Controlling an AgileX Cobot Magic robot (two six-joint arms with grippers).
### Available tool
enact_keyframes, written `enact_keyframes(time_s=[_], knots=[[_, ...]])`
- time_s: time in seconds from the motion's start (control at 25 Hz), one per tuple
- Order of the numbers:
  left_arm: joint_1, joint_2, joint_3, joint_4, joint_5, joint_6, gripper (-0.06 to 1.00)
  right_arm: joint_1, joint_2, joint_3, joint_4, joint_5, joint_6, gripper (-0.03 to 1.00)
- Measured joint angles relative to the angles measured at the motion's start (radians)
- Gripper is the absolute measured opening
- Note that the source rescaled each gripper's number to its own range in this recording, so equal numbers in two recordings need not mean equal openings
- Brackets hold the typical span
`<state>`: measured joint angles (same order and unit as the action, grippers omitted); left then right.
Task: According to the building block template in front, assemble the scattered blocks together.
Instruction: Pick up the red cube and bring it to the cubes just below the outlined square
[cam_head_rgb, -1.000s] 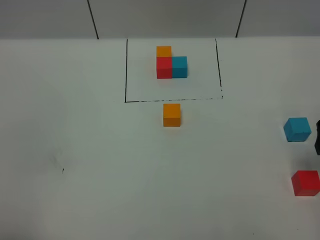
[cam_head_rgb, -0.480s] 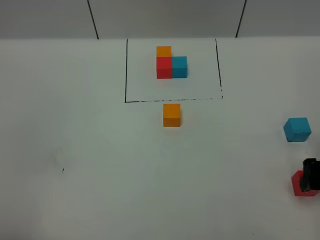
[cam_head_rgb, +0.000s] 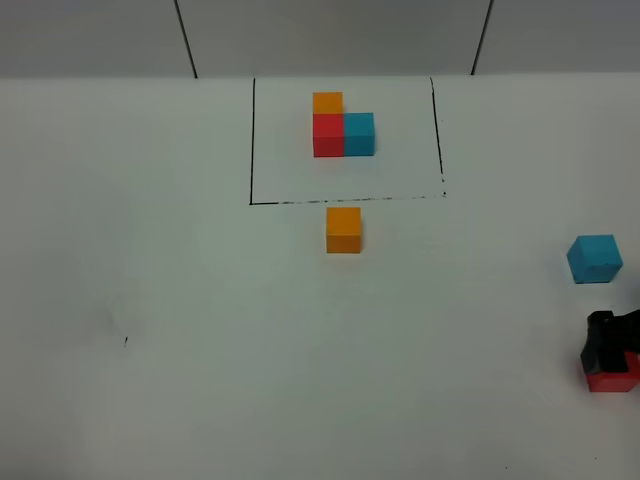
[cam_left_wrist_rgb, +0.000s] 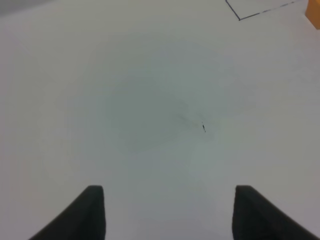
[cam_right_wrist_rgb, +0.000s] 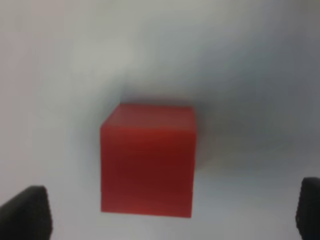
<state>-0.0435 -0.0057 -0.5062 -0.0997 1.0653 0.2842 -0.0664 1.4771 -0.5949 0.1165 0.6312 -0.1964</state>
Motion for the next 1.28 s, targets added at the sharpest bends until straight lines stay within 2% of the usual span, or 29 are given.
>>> enact_keyframes(time_s=[0.28,0.44,0.52,0.56,0.6,0.68,0.72,0.88,0.96,1.04,1.16,1.28], knots=[[0.0,0.0,0.0,0.0,0.0,0.0,0.26,0.0,0.097,0.001,-0.002,-0.032,0.003,0.94],[0.0,0.0,0.0,0.0,0.0,0.0,0.26,0.0,0.134,0.001,0.002,-0.043,0.008,0.81],[0.0,0.0,0.0,0.0,0.0,0.0,0.26,0.0,0.139,0.001,0.01,-0.047,0.008,0.67],[0.0,0.0,0.0,0.0,0.0,0.0,0.26,0.0,0.14,0.001,0.014,-0.047,0.008,0.57],[0.0,0.0,0.0,0.0,0.0,0.0,0.26,0.0,0.141,0.001,0.018,-0.047,0.008,0.44],[0.0,0.0,0.0,0.0,0.0,0.0,0.26,0.0,0.141,0.001,0.027,-0.039,0.008,0.11],[0.0,0.001,0.0,0.0,0.0,0.0,0.26,0.0,0.141,0.0,0.03,-0.029,0.015,0.0],[0.0,0.001,0.0,0.0,0.0,0.0,0.26,0.013,0.124,0.0,0.032,0.023,0.071,0.01],[0.0,0.001,0.0,0.0,0.0,0.0,0.26,0.059,0.096,-0.016,0.027,0.075,0.126,0.01],[0.0,0.001,0.0,0.0,0.0,0.0,0.26,0.152,0.061,-0.05,0.008,0.118,0.209,0.01],[0.0,0.001,0.0,0.0,0.0,0.0,0.26,0.323,0.04,-0.129,-0.074,0.166,0.434,0.01],[0.0,0.001,0.0,0.0,0.0,0.0,0.26,0.495,0.049,-0.218,-0.189,0.184,0.718,0.01]])
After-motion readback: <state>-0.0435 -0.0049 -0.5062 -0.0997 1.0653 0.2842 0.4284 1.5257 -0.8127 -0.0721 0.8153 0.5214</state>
